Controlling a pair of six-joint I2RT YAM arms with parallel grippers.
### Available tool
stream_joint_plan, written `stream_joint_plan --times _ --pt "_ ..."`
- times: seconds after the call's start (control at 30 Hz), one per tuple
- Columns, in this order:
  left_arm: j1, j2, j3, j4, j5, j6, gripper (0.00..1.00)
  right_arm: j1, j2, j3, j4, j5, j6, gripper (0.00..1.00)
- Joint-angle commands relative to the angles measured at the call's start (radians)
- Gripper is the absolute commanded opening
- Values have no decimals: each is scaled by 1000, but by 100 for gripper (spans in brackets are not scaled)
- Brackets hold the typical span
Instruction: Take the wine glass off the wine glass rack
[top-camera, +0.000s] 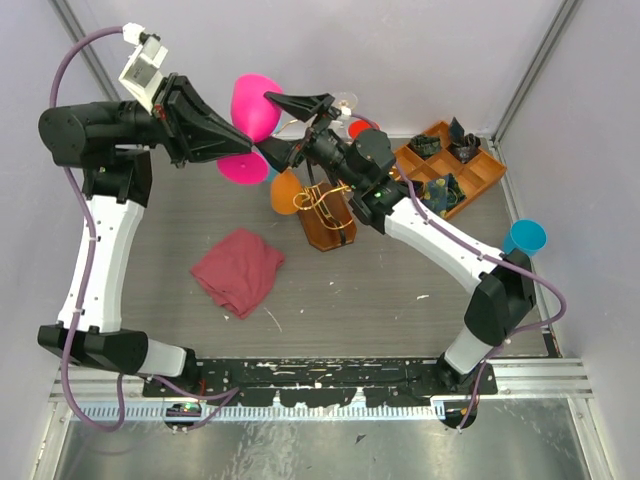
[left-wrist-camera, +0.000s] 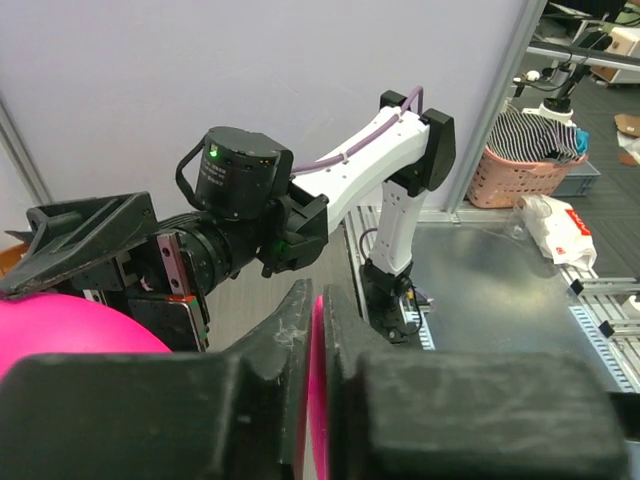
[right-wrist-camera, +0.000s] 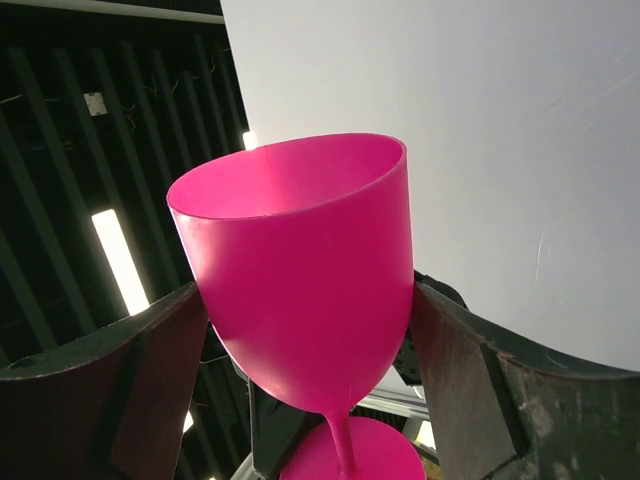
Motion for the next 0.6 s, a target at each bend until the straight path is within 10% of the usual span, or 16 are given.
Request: stream_joint_plan --times 0.0,0.1,0.23,0.57 --pt "6 40 48 -45 -54 -36 27 18 -20 50 109 -27 -29 72" --pt "28 48 58 -32 -90 -85 67 15 -27 49 88 -31 -66 71" --pt "78 44 63 -3 -153 -164 93 -3 -54 51 20 -28 -144 70" --pt "324 100 4 184 -386 -544 98 -162 -191 99 -365 -53 -532 69"
